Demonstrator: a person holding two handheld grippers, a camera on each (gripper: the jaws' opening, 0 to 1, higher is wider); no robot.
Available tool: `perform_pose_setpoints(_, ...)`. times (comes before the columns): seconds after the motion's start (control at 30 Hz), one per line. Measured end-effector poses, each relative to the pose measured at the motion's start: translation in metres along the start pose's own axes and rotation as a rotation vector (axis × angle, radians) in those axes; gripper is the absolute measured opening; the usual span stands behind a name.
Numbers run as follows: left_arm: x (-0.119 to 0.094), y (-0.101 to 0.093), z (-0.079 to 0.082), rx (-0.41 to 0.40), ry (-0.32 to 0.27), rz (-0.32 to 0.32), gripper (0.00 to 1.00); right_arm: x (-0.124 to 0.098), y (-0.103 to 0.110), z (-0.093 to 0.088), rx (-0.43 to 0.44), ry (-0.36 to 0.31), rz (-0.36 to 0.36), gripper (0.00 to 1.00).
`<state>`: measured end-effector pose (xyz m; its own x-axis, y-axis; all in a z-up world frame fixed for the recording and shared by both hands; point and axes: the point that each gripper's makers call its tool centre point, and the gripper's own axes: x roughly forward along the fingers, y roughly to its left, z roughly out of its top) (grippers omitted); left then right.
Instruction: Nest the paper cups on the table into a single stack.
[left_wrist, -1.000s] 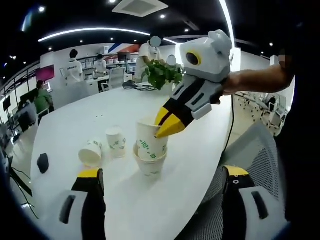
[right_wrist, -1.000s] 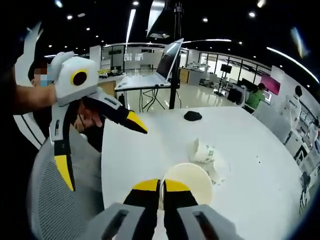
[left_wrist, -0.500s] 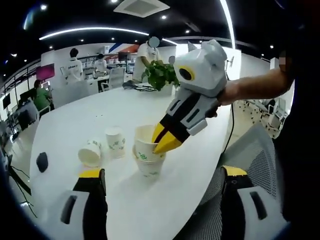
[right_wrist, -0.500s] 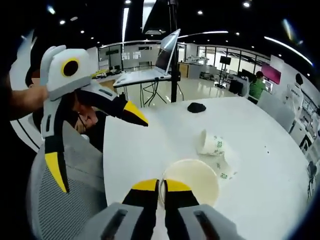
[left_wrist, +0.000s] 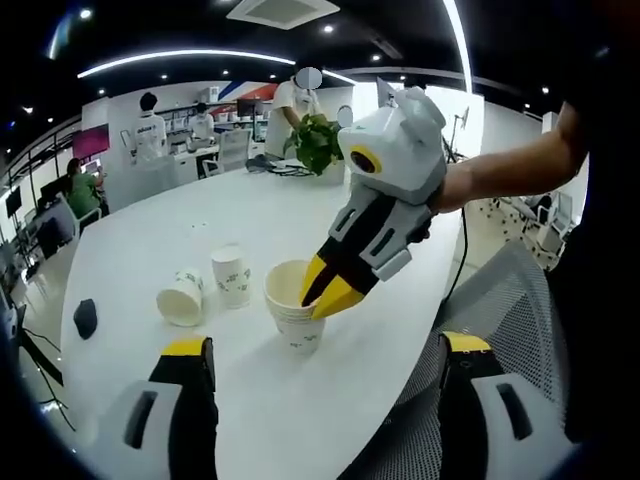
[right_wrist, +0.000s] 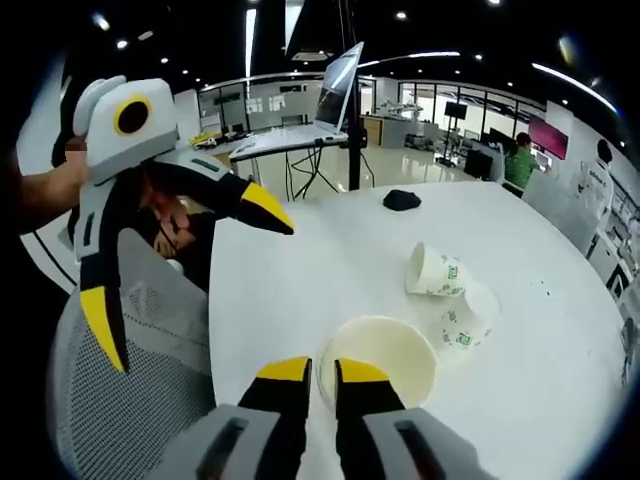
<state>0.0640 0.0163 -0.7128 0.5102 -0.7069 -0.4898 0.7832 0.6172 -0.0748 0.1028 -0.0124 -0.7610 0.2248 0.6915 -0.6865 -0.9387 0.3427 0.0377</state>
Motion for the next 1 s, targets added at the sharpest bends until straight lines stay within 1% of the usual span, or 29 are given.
perform_pose_setpoints(0.33,-0.0004,0.0024,-0.002,0.002,0.007,0.004,0.91,0.0003,0.0013,0.0015,0.007,-0.013,-0.002,0.05)
perform_pose_setpoints(0.53,0.0006,0.0028,-0.0038,0.004,0.011,0.003,0.91,0.0014,0.0001,0.0025,0.03,-0.026,-0.004,0.0)
perform_pose_setpoints(0.93,0.0005,0.0049,-0.0065,-0.003,0.012,0.008,0.9,0.0037,-0.0014,-0.001,0.056,-0.03,0.001,0.0)
perform_pose_setpoints(0.97,0.0006,0.0051,-0.0062,-0.004,0.01,0.008,0.9,0.0034,-0.0008,-0.0008,0.06,-0.034,0.005,0.01)
perform_pose_setpoints(1.0,0.0007,0.0054,-0.0059,-0.004,0.009,0.009,0.9,0.0021,0.0005,0.0006,0.064,-0.048,0.008,0.05)
